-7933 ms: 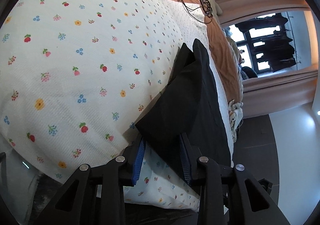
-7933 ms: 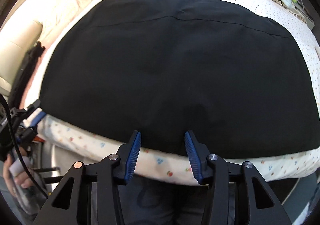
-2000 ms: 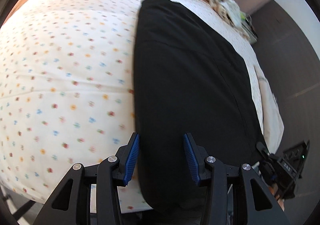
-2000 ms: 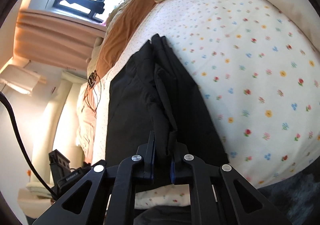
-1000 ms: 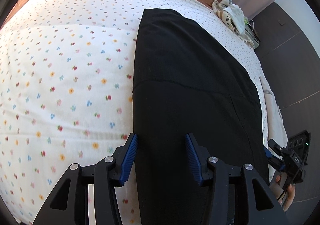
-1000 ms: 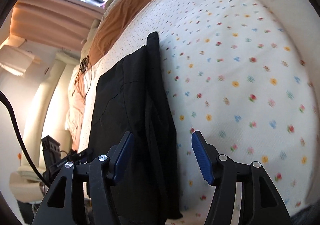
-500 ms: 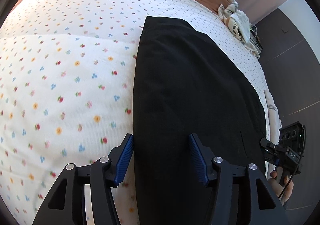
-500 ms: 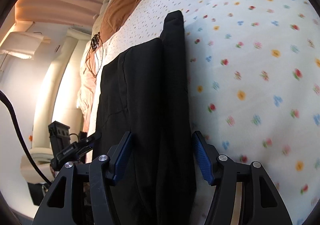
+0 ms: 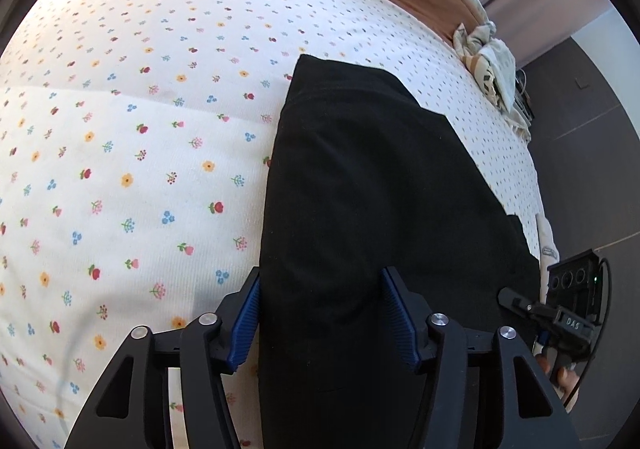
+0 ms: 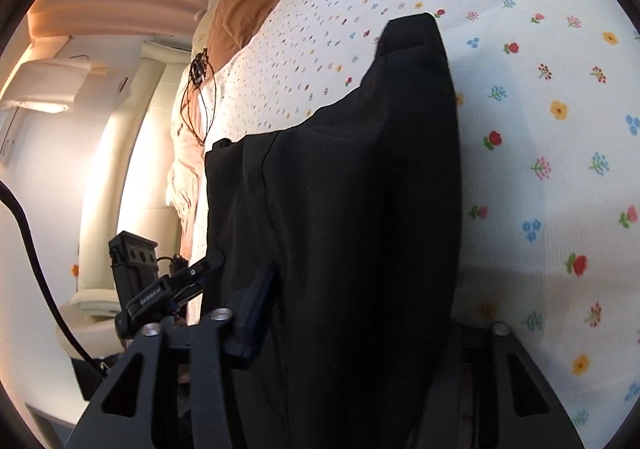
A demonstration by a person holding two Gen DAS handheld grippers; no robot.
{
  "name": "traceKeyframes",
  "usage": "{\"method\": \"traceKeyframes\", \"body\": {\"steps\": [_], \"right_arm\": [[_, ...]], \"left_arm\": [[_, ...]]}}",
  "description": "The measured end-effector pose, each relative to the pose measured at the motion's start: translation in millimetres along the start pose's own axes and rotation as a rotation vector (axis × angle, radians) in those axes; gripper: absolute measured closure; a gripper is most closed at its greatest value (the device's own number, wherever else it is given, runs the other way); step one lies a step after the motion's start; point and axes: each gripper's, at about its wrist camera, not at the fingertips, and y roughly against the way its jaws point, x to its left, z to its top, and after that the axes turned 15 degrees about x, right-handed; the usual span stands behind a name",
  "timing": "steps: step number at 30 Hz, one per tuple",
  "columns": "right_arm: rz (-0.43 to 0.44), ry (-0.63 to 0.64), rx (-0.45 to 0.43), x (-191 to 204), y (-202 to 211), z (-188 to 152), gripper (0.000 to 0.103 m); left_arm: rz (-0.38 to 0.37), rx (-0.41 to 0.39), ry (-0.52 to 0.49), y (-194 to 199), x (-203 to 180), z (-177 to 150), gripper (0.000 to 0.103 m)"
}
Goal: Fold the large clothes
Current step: 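Grasp the folded black jacket end with both tools and lift it, then carry the lifted jacket with both tools toward the orange blanket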
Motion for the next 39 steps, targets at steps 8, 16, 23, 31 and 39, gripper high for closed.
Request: {"method": "traceKeyframes", "body": {"steps": [8, 16, 23, 31, 39], "right_arm": [[-0.115, 0.064, -0.119, 44.3, 23.4, -27.1, 0.083], [-0.168, 0.123, -0.253, 100.8, 60.2, -74.0, 0.085], [-0.189, 0.119, -0.402, 130.1, 81.8, -132.6, 0.086], [-0.199, 0.146, -0.523, 170.3, 92.8, -193.2, 0.086], [-0.195, 0.219, -0.581, 215.3, 99.5, -238.3, 0.086]], "left_arm": [[0.020, -0.066, -0.050, 28.5, -23.2, -14.4, 0.076], [-0.013, -0.168, -0.105, 78.2, -44.9, -47.5, 0.079], [-0.040, -0.222, -0.168, 116.1, -65.3, -85.0, 0.081], [-0.074, -0.277, -0.212, 154.1, -75.1, -135.7, 0.082], [-0.101, -0.350, -0.242, 215.6, -78.9, -182.8, 0.083]]}}
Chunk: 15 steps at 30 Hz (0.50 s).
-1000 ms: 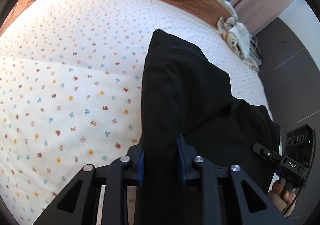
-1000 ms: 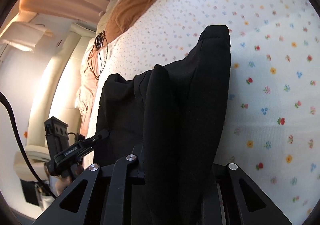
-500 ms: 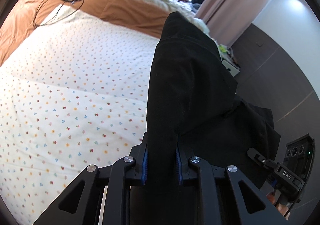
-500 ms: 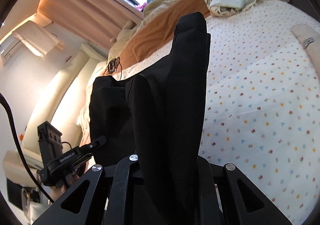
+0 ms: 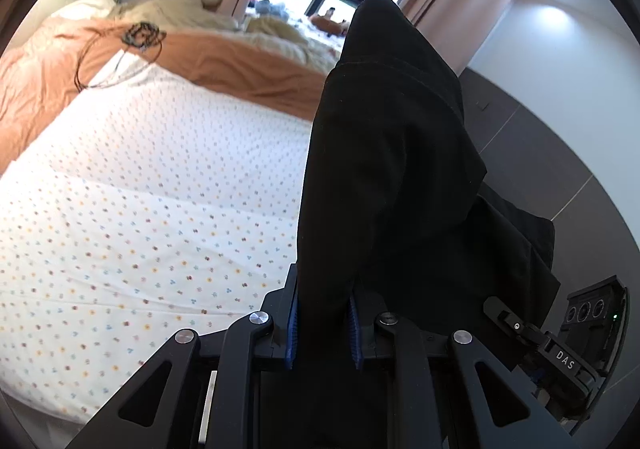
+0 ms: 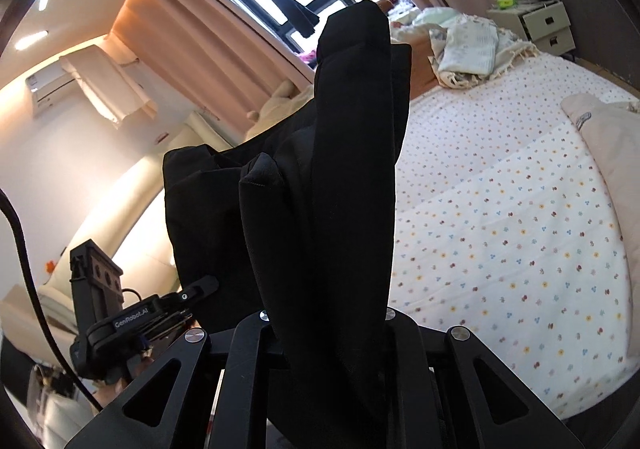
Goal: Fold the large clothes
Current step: 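Carry the lifted jacket with both tools toward the orange blanket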
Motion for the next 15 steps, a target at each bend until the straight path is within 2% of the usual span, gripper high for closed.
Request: {"method": "traceKeyframes", "body": {"steps": [9, 15], "right_arm": [[0.010, 0.106, -0.080, 73.6, 36.5, -31.9, 0.087], [0.057, 0.182, -0.088, 117.6, 41.7, -52.2, 0.087]], "left_arm": [[0.020, -0.115, -0.028, 97.2, -2.7, -24.1, 0.083], [0.019, -0.197, -0.028, 158.4, 11.7, -52.6, 0.083]]}}
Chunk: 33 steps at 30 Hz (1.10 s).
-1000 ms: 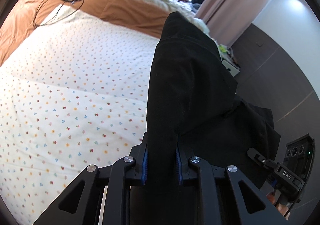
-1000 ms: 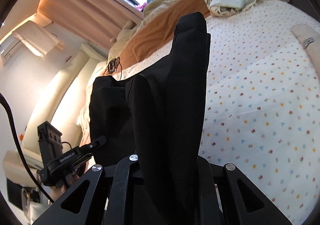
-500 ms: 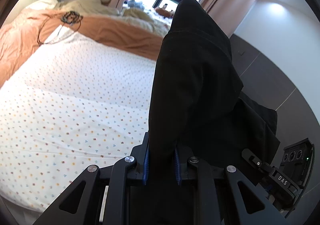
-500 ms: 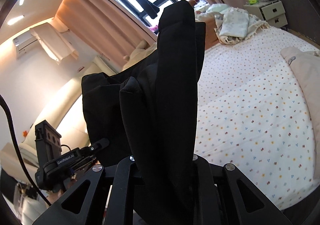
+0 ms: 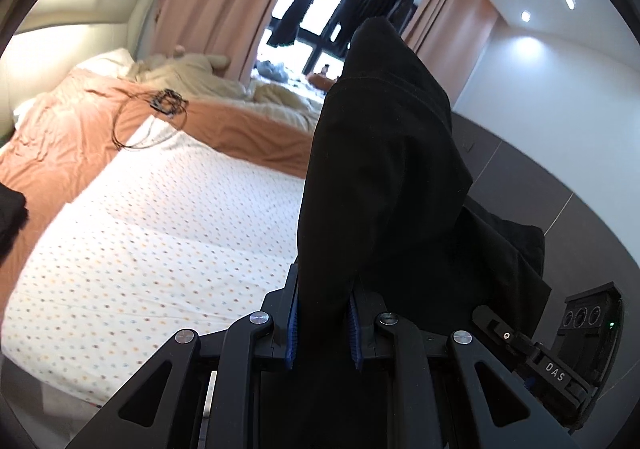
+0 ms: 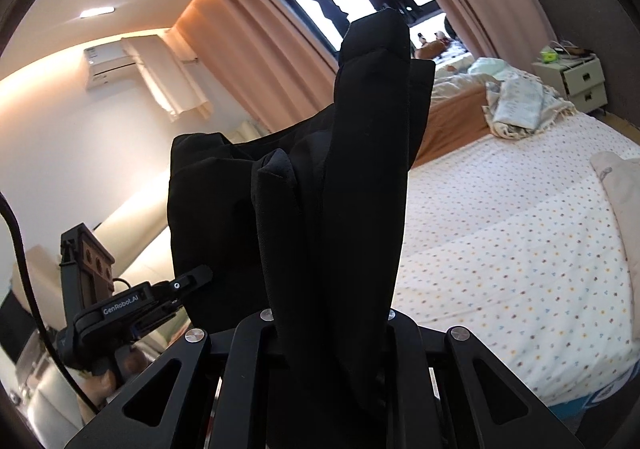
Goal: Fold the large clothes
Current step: 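Carry the lifted jacket with both tools toward the orange blanket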
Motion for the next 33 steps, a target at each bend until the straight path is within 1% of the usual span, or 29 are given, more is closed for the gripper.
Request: {"method": "traceKeyframes", "body": {"steps": [5, 10, 17, 19, 20, 23, 27, 29, 31, 33], "right_arm": [[0.052, 0.055, 0.010, 41.0, -1.5, -11.7, 0.087], [0.096, 0.088, 0.016, 78.1, -7.0, -27.1, 0.087], [0.162, 0.139, 0.051, 127.4, -24.2, -41.7, 0.087], [0.176, 0.159, 0.061, 137.6, -29.5, -43.6, 0.087], [0.183, 0.170, 0.069, 142.0, -33.4, -43.8, 0.087], [0.196, 0.196, 0.093, 153.4, -47.2, -41.4, 0.087], [0.219, 0.209, 0.107, 163.7, -66.6, -35.7, 0.087], [0.228, 0.216, 0.115, 166.5, -76.4, -33.0, 0.087], [0.231, 0.244, 0.123, 178.2, -85.4, -36.7, 0.087], [0.233, 0.260, 0.141, 184.6, -101.3, -29.2, 0.087]], "left_arm": [[0.013, -0.045, 0.033, 49.7, 15.8, -15.5, 0.083], [0.030, -0.087, 0.069, 96.2, 40.4, -31.3, 0.083], [0.072, -0.145, 0.102, 154.5, 72.8, -40.0, 0.083], [0.096, -0.159, 0.114, 169.4, 83.4, -40.6, 0.083], [0.109, -0.162, 0.116, 166.7, 89.9, -36.1, 0.083], [0.134, -0.170, 0.122, 178.3, 105.6, -34.2, 0.083], [0.126, -0.177, 0.138, 193.4, 137.3, -28.5, 0.083], [0.133, -0.179, 0.144, 191.3, 145.2, -25.4, 0.083], [0.148, -0.184, 0.147, 193.6, 156.7, -23.7, 0.083], [0.150, -0.190, 0.160, 195.9, 170.7, -21.9, 0.083]]}}
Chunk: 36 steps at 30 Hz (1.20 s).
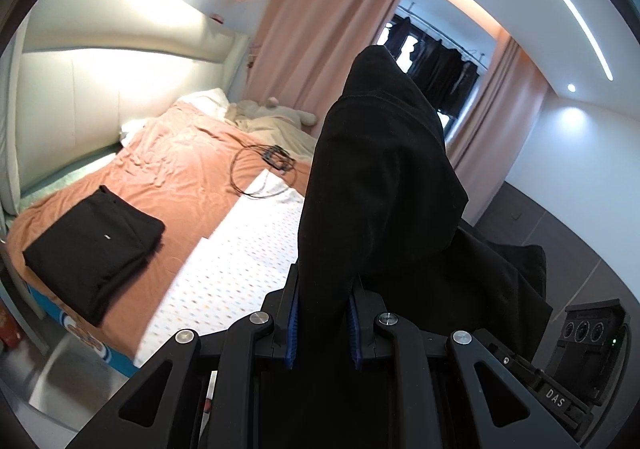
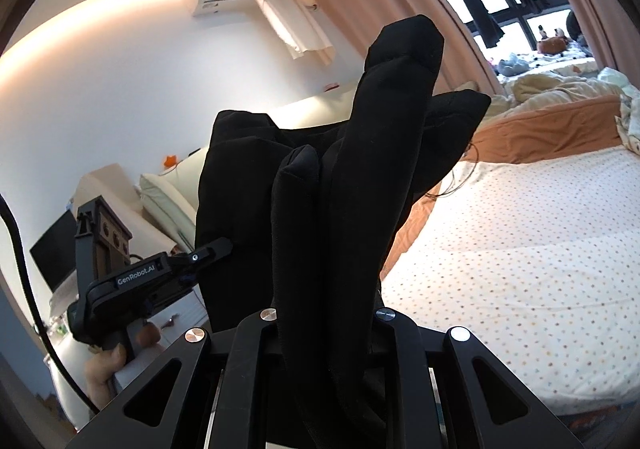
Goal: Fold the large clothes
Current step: 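Carry the lifted jacket with both tools toward the orange blanket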
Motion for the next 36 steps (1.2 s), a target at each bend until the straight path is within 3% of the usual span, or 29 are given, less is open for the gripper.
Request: {"method": "traceKeyframes", "body": {"steps": [9, 17, 29, 36], "right_arm": [[-0.015, 0.084, 0.111, 11.2, -68.9, 28.8, 0.087], [0.037, 0.164, 0.191, 30.9, -130.4, 44.1, 0.087], [0.192, 0.289, 0.339, 60.8, -222.3, 52.6, 0.087], [0.312, 0.345, 0.415, 89.3, -276.5, 52.8, 0.087]], "left_arm": [[0.030, -0.001, 0.048, 2.7, 76.4, 25.7, 0.083], [0.153, -0.030, 0.061, 17.1, 142.3, 54.2, 0.084], [0.317, -0.046, 0.170, 32.5, 239.8, 100.2, 0.084], [0.443, -0.043, 0.199, 44.7, 271.4, 126.2, 0.085]]}}
